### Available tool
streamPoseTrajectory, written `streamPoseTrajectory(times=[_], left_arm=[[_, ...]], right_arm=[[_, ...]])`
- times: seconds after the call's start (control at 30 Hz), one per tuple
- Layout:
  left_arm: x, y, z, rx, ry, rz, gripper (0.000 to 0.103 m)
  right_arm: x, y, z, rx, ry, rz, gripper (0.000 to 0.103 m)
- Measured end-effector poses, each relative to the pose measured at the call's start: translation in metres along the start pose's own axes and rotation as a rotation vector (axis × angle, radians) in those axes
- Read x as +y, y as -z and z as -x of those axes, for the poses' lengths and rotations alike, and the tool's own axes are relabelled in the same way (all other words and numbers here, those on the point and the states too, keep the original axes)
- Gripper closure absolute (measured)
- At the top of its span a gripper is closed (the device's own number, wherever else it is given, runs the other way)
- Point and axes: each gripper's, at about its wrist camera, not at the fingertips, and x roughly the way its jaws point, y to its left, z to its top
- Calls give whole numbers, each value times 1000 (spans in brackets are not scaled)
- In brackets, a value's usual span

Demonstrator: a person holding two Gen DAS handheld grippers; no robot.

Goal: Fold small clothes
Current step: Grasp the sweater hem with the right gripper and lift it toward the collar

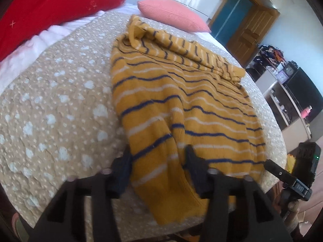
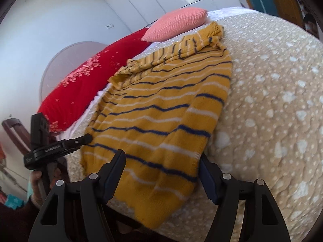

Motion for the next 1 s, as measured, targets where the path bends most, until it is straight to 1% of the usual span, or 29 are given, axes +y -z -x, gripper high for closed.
streamPoseTrajectory(times=[0.07, 0.1, 0.13, 0.23, 0.3, 0.33, 0.37, 0.4, 0.43, 0.47, 0.5, 0.53, 0.6, 0.63, 0.77, 0.8, 0.87, 0.93, 1.0], left_arm=[[-4, 4, -3, 3, 40, 8, 20], [-6, 7, -4, 4, 60, 14, 16], [-8, 9, -6, -3, 59, 13, 12], [-13, 8, -11, -11, 46, 5, 10], [-10, 4, -12, -11, 65, 36, 11], [-7, 2, -11, -12, 64, 54, 24], [-4, 0, -9, -13, 41, 69, 54], [1, -2, -8, -2, 8, 79, 72], [7, -3, -7, 17, 38, 99, 82], [12, -2, -4, 25, 67, 127, 84], [17, -2, -1, 35, 88, 161, 85], [19, -2, 3, 39, 92, 173, 87], [14, 3, 14, 32, 78, 163, 90], [10, 8, 22, 27, 70, 150, 92], [6, 31, 49, 19, 82, 149, 92], [8, 38, 55, 19, 81, 158, 92], [15, 47, 60, 20, 89, 185, 92], [24, 53, 65, 12, 80, 216, 92], [36, 51, 70, 5, 99, 262, 92]], right_arm=[[3, 3, -5, 24, -62, -11, 29], [6, 4, -9, 29, -78, -11, 29], [9, 5, -12, 29, -77, -4, 28], [16, 3, -23, 29, -73, 2, 28], [17, 2, -27, 26, -68, -13, 34], [17, 1, -29, 27, -39, -21, 50], [15, 0, -31, 27, -12, -35, 72], [8, -1, -30, 31, -19, -68, 80], [2, -1, -30, 32, -46, -107, 85], [-5, -1, -28, 31, -76, -151, 88], [-9, -1, -26, 32, -92, -174, 88], [-9, 0, -22, 35, -105, -185, 89], [-4, 2, -15, 42, -116, -164, 89], [2, 5, -7, 44, -136, -150, 90], [21, 14, 22, 50, -233, -104, 90], [25, 18, 28, 53, -241, -86, 91], [32, 22, 34, 62, -240, -62, 91], [33, 27, 35, 71, -213, -62, 91], [31, 28, 30, 77, -183, -73, 91]])
